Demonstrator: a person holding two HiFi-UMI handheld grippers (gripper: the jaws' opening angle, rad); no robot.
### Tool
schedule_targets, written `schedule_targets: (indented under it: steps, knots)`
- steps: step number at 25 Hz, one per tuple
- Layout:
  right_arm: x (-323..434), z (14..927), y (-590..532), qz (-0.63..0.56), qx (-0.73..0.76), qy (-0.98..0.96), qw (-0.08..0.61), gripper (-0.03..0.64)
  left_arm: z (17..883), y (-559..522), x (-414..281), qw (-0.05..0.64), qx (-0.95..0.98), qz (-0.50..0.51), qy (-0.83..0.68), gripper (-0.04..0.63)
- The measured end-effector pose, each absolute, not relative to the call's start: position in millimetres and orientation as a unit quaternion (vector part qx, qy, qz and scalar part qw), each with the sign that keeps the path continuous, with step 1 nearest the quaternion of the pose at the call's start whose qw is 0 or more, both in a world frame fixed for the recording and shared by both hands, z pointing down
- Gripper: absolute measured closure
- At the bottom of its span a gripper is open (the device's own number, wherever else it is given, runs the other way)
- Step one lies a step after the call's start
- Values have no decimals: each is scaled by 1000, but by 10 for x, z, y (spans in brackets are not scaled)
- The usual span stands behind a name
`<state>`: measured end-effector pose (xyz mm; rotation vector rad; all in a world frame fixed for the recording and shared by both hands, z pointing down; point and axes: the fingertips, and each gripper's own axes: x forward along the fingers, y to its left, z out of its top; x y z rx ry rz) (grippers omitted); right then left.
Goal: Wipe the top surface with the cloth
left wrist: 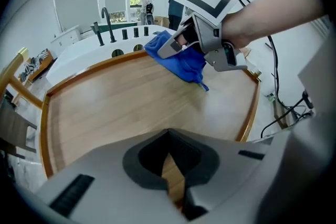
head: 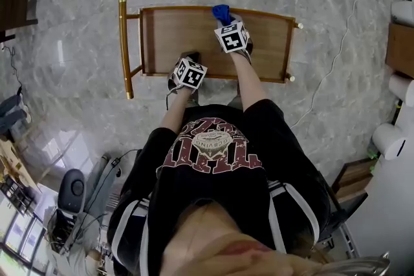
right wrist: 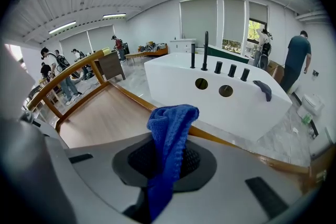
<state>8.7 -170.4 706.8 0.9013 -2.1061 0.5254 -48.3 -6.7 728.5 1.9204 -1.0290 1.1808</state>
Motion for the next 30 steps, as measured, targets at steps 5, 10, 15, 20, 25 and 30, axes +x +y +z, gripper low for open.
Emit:
schedule_targets:
  steps: [5,10,15,20,25,30]
  knots:
    - [346,7093,-1723,210,362,-822,387,558,7308,-64,-472,321,728,456,-399,549]
    - [545,7100,-1724,212,371,-817,387,558,7318,-48,-452,319,727,461,-396,549]
    - [753,7118,-1747,214,385,-810,387,558,7333,-54,-459,322,724,461,-399,549]
    - [958,7108,-1769,220,397,-803,387,558,7325,-55,-477,315,724,465,-401,549]
    - [1111,7123,-1790,219,405,-798,388,558,7338,-59,-502,317,722,464,-403,549]
    - [1225,7125,-1803,220,410,-796,387,557,7330,-66,-497,320,719,465,-405,549]
